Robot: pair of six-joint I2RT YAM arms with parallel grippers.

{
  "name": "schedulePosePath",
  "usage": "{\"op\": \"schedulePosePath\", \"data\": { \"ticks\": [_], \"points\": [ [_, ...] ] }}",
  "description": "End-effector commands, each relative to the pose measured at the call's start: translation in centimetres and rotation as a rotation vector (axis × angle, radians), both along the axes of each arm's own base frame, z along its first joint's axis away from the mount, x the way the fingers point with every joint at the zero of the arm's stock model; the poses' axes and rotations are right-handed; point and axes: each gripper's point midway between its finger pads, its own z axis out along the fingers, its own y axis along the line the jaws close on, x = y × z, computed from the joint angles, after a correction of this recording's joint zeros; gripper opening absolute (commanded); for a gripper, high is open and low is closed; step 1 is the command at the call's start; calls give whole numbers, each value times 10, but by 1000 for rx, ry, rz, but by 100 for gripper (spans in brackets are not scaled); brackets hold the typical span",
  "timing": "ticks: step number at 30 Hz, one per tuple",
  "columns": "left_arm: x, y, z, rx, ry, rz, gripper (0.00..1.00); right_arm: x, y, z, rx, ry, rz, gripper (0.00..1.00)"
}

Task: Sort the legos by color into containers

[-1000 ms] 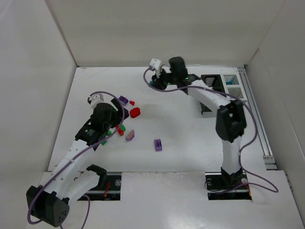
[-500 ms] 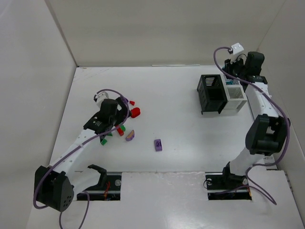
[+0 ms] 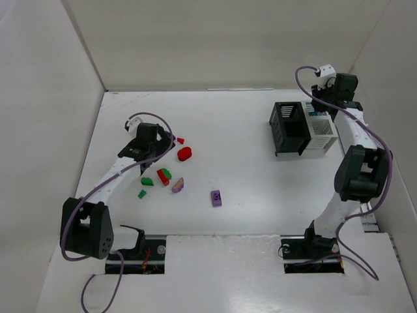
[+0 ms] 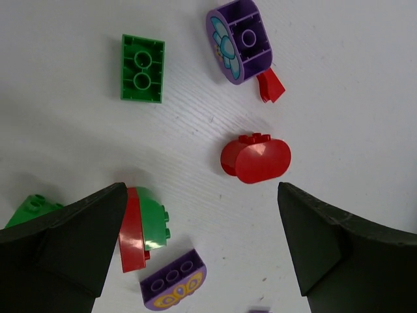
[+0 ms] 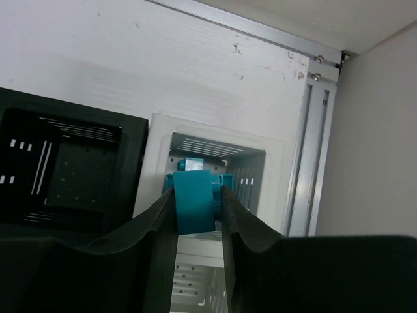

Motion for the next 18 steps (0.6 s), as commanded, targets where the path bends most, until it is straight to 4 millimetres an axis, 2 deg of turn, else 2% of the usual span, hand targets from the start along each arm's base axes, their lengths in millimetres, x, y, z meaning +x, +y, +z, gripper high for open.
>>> {"op": "schedulePosePath", "data": {
  "ticks": [1, 3, 5, 6, 7, 8, 10, 11, 12, 14, 15, 17, 18],
  "points": [
    [32, -7, 31, -14, -96, -19, 99, 4, -24, 39, -25, -86, -72, 14],
    [41, -6, 22, -6, -65, -10, 99, 4, -21, 36, -16, -70, -62, 16],
    [52, -2, 24, -26, -55, 30, 99, 4, -17, 28, -3, -63, -40, 33],
    [54, -3, 13, -37, -12, 21, 99, 3, -12, 31, 10, -75, -15, 40],
    [57, -4, 11, -55, -3, 26, 99, 4, -14, 30, 14, -88, -12, 45],
    [60, -2, 9, -64, 5, 29, 99, 0, -13, 39, 10, -105, -11, 54],
    [68, -5, 1, -71, 14, 20, 99, -3, -11, 45, 11, -121, -3, 59],
    [76, -7, 8, -82, -2, 27, 99, -5, -11, 53, 8, -135, -3, 61],
    [78, -8, 7, -81, 1, 27, 99, -7, -7, 54, 15, -137, 12, 63],
    [80, -7, -5, -73, 41, 43, 99, -10, -1, 62, 16, -159, 44, 67],
    [86, -5, -3, -66, 33, 51, 99, -16, 2, 69, 17, -174, 53, 99],
    [86, -4, -16, -57, 71, 65, 99, -20, 11, 82, 25, -228, 97, 100],
    [88, -5, -16, -55, 77, 66, 99, -28, 12, 87, 21, -243, 98, 100]
  ]
}}
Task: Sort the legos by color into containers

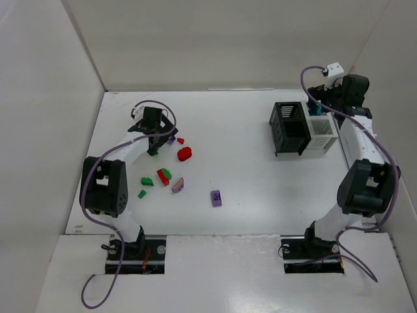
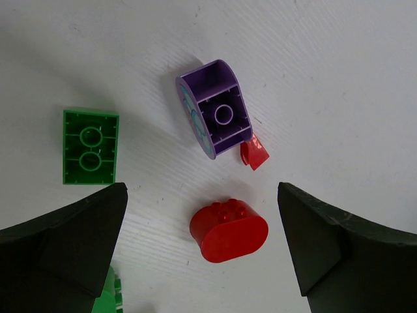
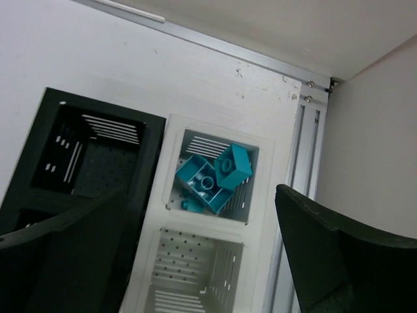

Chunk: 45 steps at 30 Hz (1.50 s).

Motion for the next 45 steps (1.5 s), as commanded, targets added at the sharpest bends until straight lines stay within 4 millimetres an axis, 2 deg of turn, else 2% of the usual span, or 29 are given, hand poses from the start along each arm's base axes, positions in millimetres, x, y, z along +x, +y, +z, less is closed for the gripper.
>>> {"op": "schedulePosePath", "data": {
  "ticks": [1, 5, 7, 8, 9, 11, 12, 14, 15, 18, 21, 22, 23, 25, 26, 28, 29, 30, 31, 34, 35, 36, 37, 38, 39, 40, 41, 42, 45],
  "points": [
    [14, -1, 12, -9, -19, 22, 99, -12, 13, 55, -7, -166, 58, 100],
    [26, 10, 2, 15, -4, 96, 98, -29, 23, 59, -15, -182, 82, 100],
    [34, 14, 0, 3, 3, 126, 95, -36, 38, 57, -9, -180, 115, 100],
    [42, 12, 5, -8, -13, 134, 95, -37, 38, 52, -6, -169, 115, 100],
    [43, 12, -4, -2, 12, 135, 94, -39, 44, 56, -9, -185, 128, 100],
    [53, 10, -2, -16, 7, 151, 93, -41, 49, 55, -8, -183, 137, 100],
    [52, 12, -13, 0, 39, 157, 91, -42, 49, 50, -5, -172, 137, 100],
    [57, 19, -16, 6, 52, 200, 87, -45, 50, 49, -5, -172, 137, 100],
    [57, 22, -25, 19, 66, 222, 87, -46, 50, 53, -7, -181, 137, 100],
    [58, 22, -35, 23, 81, 222, 78, -47, 48, 49, -9, -171, 127, 100],
    [58, 20, -46, 18, 99, 215, 62, -48, 52, 44, 9, -161, 142, 100],
    [60, 16, -43, 1, 94, 205, 57, -48, 52, 44, 9, -161, 142, 100],
    [65, 13, -40, -15, 75, 198, 45, -48, 52, 44, 9, -161, 142, 100],
    [63, 10, -45, -32, 78, 185, 32, -49, 58, 40, -3, -157, 170, 100],
    [64, 5, -44, -47, 75, 162, 18, -49, 72, 38, 1, -161, 224, 100],
    [63, 3, -46, -51, 76, 144, 4, -53, 89, 35, -3, -168, 288, 100],
    [64, 3, -39, -55, 61, 144, 0, -54, 100, 35, 0, -173, 330, 100],
    [65, 3, -31, -59, 43, 143, 0, -56, 116, 34, 13, -177, 382, 100],
    [65, -1, -25, -56, 31, 125, 0, -58, 145, 39, -7, -206, 469, 100],
    [58, -18, 1, -66, -14, 53, 0, -65, 201, 26, -39, -199, 631, 100],
    [55, -28, 12, -74, -34, 17, 0, -76, 237, 26, -63, -217, 729, 100],
    [48, -31, 15, -90, -32, 3, 0, -82, 254, 25, -84, -233, 780, 100],
    [42, -39, 38, -108, -78, -22, 0, -89, 271, 23, -90, -244, 826, 100],
    [35, -49, 47, -114, -95, -47, 0, -107, 303, 19, -109, -283, 906, 100],
    [25, -53, 48, -127, -94, -46, 0, -121, 319, 27, -120, -327, 947, 100],
    [17, -58, 72, -164, -136, -36, 0, -125, 326, 25, -145, -343, 924, 100],
    [9, -67, 81, -182, -142, -32, 0, -142, 352, 31, -153, -398, 976, 100],
    [3, -70, 87, -196, -140, -15, 0, -150, 358, 23, -160, -393, 980, 100],
    [-22, -82, 104, -253, -123, 26, 0, -163, 378, 26, -176, -421, 978, 100]
  ]
}}
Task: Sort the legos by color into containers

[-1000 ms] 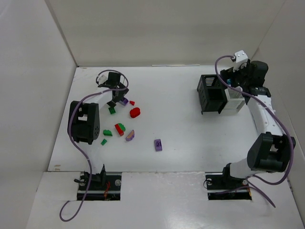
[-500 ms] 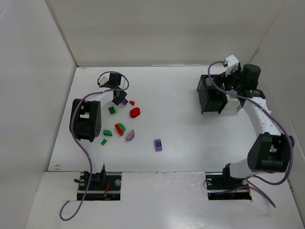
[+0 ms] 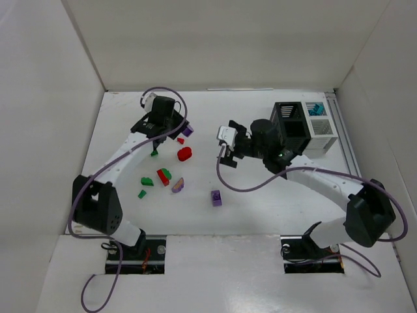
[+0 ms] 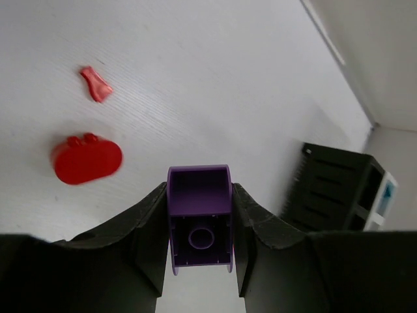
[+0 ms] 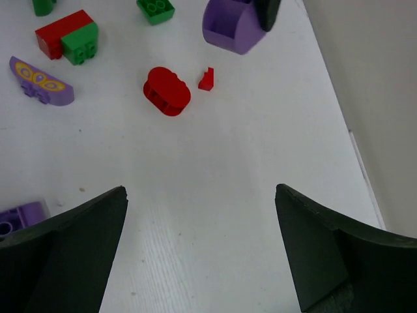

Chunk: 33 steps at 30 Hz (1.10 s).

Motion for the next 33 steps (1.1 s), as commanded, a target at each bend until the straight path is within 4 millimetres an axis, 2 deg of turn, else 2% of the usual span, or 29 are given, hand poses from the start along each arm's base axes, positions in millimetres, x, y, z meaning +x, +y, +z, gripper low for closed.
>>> {"op": "schedulePosePath", "data": {
  "ticks": [1, 2, 5, 6, 7, 8, 9, 10, 11, 15, 19, 21, 22, 27, 28, 32, 33],
  "points": [
    [-28, -8, 19, -83, 34, 65, 0, 5, 11, 46, 77, -200, -37, 100],
    [-36, -16, 28, -114, 26, 73, 0, -1, 23, 54, 113, -229, -27, 100],
    [-46, -27, 29, -145, 32, 75, 0, -12, 36, 68, 134, -287, -47, 100],
    [-49, -30, 35, -163, 22, 75, 0, -11, 30, 74, 129, -328, -113, 100],
    [-54, -38, 41, -181, 14, 62, 0, -19, 40, 85, 164, -374, -111, 100],
    [-59, -40, 39, -201, 32, 77, 0, -22, 38, 85, 175, -395, -117, 97],
    [-62, -42, 45, -212, 17, 83, 0, -24, 41, 93, 202, -411, -101, 96],
    [-69, -53, 49, -230, 15, 63, 0, -23, 43, 96, 218, -423, -103, 96],
    [-71, -54, 45, -226, 19, 72, 0, -19, 48, 92, 210, -417, -101, 94],
    [-81, -62, 63, -270, -15, 75, 0, -16, 69, 86, 203, -409, -32, 92],
    [-82, -59, 70, -283, -33, 86, 0, -18, 73, 80, 199, -393, -26, 89],
    [-84, -60, 74, -293, -41, 89, 0, -18, 74, 85, 206, -398, -27, 86],
    [-84, -58, 77, -293, -53, 96, 0, -18, 74, 85, 206, -398, -27, 80],
    [-86, -61, 77, -286, -54, 82, 0, -16, 77, 92, 217, -407, -28, 65],
    [-86, -61, 77, -286, -54, 82, 0, -17, 79, 99, 230, -414, -17, 65],
    [-90, -60, 72, -286, -42, 75, 0, -16, 88, 97, 231, -412, -8, 65],
    [-89, -63, 75, -299, -47, 65, 0, -19, 91, 102, 241, -418, 0, 65]
  ]
}}
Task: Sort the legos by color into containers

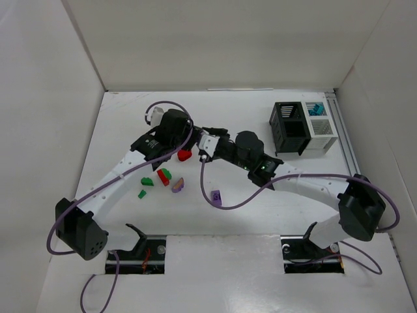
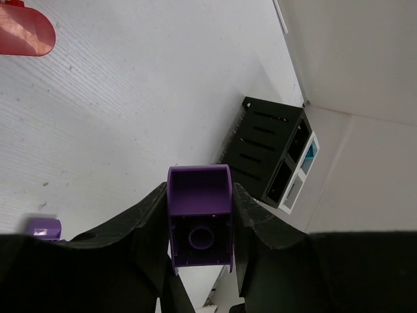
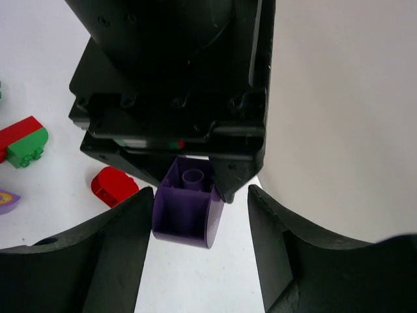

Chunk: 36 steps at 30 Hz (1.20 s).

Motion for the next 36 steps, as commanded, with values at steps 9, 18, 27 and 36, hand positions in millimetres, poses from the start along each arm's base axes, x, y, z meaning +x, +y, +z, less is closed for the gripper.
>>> {"op": "schedulePosePath", "data": {
  "ticks": [9, 18, 27, 36],
  "points": [
    [-13, 9, 19, -44, -65, 6, 0, 8, 5, 32, 66, -50, -53, 50],
    [-17, 16, 21, -45, -84, 21, 0, 10, 9, 9, 7, -6, -48, 56],
    [-15, 22, 25, -45, -100, 55, 0, 9, 10, -6, -20, 30, -39, 48],
    [-21, 23, 29, -51, -121, 43, 0, 15, 16, -18, -43, 57, -51, 24]
  ]
}}
